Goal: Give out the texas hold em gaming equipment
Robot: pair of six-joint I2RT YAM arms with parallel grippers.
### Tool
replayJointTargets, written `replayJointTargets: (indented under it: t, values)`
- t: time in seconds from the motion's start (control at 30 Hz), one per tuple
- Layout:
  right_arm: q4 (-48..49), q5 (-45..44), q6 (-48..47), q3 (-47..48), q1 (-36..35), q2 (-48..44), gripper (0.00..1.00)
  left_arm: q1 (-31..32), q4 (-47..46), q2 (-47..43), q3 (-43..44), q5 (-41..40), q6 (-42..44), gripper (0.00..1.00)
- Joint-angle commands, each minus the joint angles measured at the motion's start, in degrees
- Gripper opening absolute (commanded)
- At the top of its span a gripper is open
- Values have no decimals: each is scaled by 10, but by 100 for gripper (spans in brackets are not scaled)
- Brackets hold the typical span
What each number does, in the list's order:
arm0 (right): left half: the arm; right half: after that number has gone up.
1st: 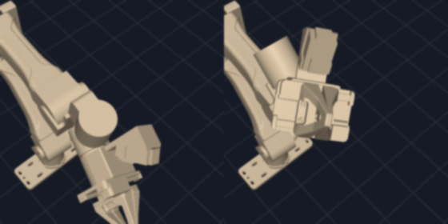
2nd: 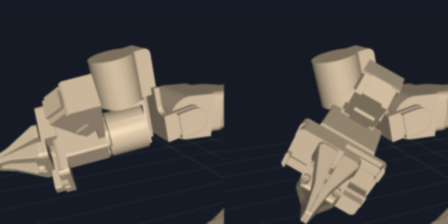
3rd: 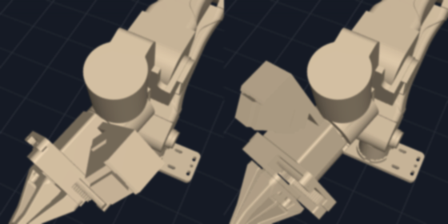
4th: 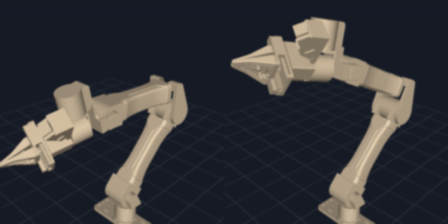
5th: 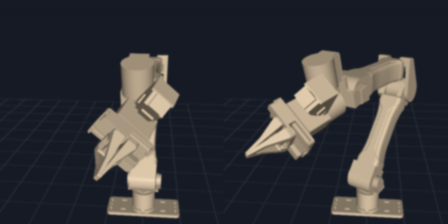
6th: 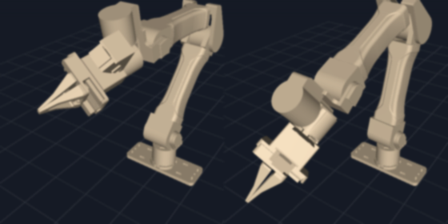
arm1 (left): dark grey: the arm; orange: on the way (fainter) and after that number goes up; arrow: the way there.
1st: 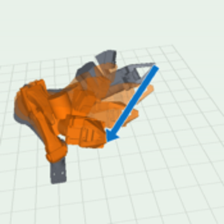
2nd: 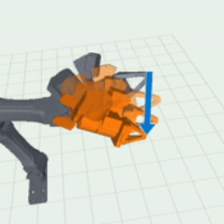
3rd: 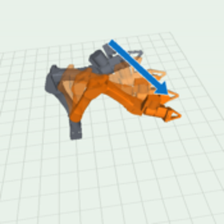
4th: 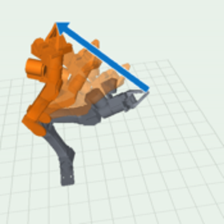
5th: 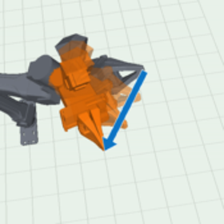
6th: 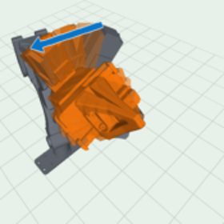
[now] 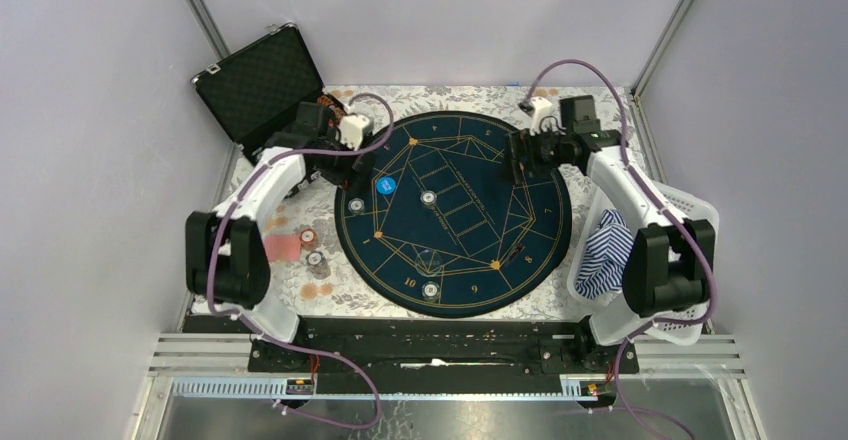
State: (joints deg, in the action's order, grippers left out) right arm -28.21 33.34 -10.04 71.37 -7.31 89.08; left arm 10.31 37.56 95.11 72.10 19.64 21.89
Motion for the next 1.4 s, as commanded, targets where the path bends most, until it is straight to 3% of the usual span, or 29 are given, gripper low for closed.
replayJointTargets:
  t: [0.0, 0.27, 0.5, 1.1, 1.23, 1.37]
  values:
    - [8, -49, 3, 67, -68, 40, 100, -21, 15, -86, 33, 45, -77, 99]
    - [21, -133, 1, 178, -210, 168, 100, -76, -10, -160, 4, 66, -130, 99]
    - [24, -215, 1, 252, -290, 273, 98, -92, -14, -164, 5, 61, -140, 99]
    - [18, -275, 11, 287, -330, 374, 88, -95, -24, -171, 9, 28, -135, 99]
    - [20, -279, 12, 278, -333, 378, 80, -96, -24, -173, 7, 22, -133, 99]
    - [19, -284, 12, 276, -333, 374, 65, -95, -26, -173, 4, 24, -131, 99]
